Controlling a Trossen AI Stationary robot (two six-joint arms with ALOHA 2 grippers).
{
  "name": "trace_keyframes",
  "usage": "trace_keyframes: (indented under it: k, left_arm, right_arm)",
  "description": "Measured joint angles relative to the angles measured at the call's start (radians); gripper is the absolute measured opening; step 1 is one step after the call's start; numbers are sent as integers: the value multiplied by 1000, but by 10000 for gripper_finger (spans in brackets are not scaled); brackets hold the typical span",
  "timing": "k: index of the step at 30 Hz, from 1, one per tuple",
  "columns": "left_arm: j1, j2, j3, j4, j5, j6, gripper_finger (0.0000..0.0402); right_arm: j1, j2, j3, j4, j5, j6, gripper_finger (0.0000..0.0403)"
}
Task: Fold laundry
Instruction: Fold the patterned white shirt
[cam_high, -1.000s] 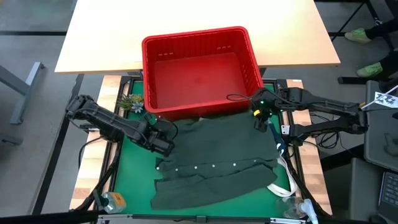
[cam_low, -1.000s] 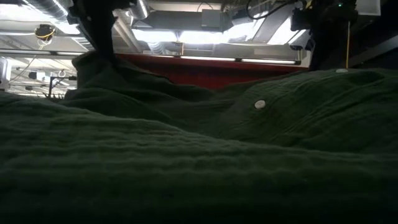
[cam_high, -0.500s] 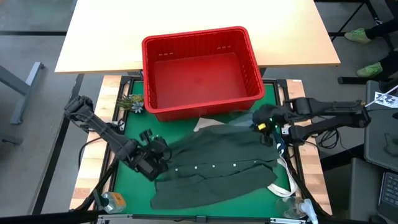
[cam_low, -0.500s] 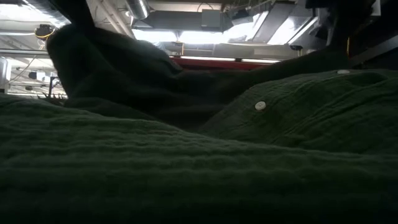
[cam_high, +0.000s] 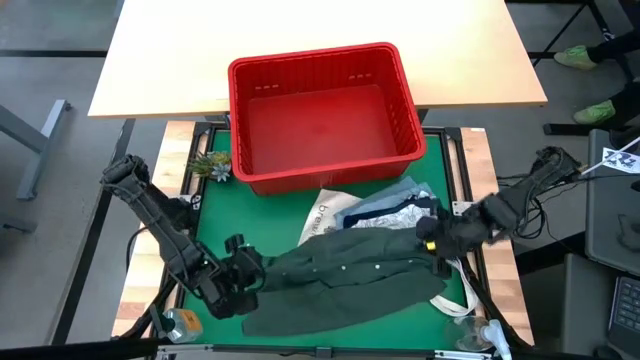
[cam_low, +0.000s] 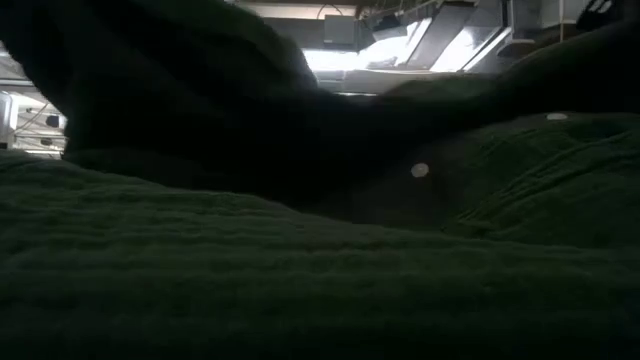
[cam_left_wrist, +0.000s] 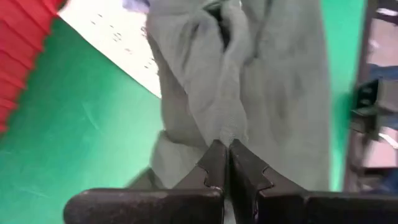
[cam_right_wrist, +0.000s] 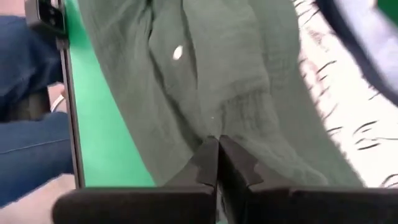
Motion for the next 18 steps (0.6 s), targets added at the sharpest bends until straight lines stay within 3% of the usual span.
trace_keyframes:
  k: [9, 18]
  left_arm:
    - [-81, 21, 0, 23, 8, -96, 0]
    - [-105, 103, 0, 124, 56, -120, 0]
  right_arm:
    - [205, 164, 0, 34, 32, 139, 7]
    - [302, 238, 0, 49, 18, 218, 7]
